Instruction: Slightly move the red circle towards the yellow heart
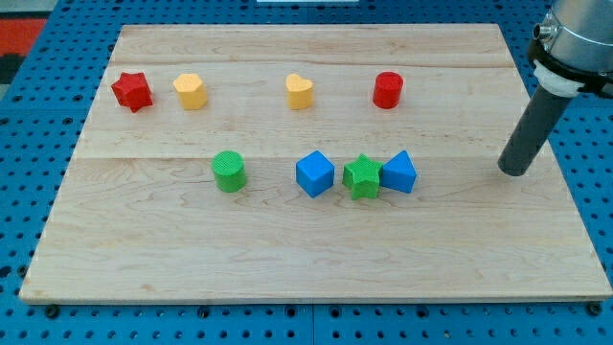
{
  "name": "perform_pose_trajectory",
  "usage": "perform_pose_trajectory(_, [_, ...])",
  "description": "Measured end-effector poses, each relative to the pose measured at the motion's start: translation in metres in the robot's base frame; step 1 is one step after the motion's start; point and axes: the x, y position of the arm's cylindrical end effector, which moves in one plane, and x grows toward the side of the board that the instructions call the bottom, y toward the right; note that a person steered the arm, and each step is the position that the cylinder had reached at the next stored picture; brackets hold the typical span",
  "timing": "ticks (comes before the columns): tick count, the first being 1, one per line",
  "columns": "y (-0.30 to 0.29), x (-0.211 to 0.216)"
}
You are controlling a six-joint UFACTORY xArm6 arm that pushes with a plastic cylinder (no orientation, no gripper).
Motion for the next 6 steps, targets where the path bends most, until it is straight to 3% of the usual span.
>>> perform_pose_trajectory(2, [0.000, 0.032])
perform_pose_trajectory(4, [-0.039, 0.037])
perform_pose_trajectory(6, [-0.038, -0.069])
